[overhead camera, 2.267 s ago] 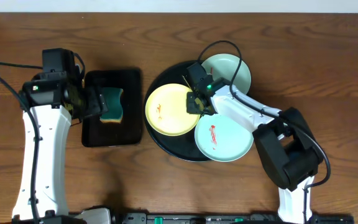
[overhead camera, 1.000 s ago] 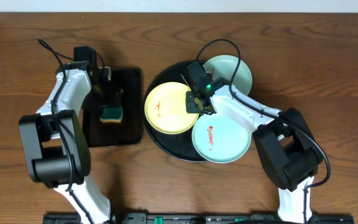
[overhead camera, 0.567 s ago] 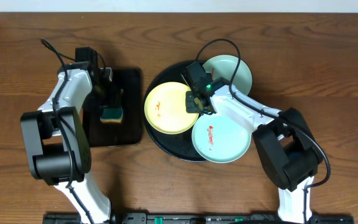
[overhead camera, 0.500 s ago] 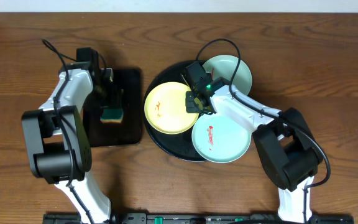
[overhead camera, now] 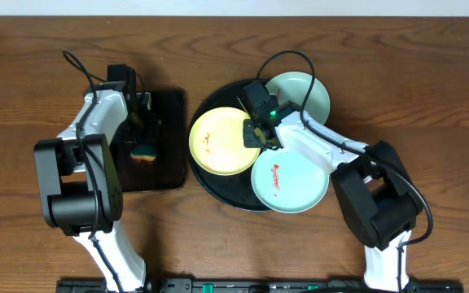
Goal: Clean dirty plates on tray and stack at the side
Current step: 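Lift the green sponge out of the black tray with the left gripper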
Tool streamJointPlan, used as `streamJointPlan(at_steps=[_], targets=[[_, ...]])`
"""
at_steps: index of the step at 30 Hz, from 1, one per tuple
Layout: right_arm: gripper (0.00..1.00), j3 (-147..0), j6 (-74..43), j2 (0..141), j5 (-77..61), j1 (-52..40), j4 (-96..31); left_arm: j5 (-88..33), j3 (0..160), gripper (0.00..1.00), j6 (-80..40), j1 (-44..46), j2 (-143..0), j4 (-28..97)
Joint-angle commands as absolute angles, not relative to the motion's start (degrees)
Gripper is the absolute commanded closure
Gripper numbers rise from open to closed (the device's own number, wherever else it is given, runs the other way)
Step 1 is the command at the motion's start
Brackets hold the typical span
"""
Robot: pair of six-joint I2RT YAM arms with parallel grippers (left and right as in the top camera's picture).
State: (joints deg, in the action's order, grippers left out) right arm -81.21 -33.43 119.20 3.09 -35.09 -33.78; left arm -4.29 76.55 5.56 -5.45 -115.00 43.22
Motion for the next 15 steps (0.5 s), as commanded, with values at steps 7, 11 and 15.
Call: streamJointPlan(at_steps=[7, 11, 15], targets=[[0.99, -81.43, -32.71, 121.99, 3.62, -36.82, -33.12, -2.09, 80.16, 0.93, 4.86, -5.50, -112.14, 47.72], [0.99, -81.43, -32.71, 121.99, 3.60, -36.82, -33.12, -2.09, 80.62, 0.93, 2.74, -5.50, -108.73, 49.71], [0.99, -81.43, -32.71, 121.99, 3.49, -36.82, -33.12, -2.15, 80.62, 0.93, 0.01, -5.50, -105.27, 52.36]])
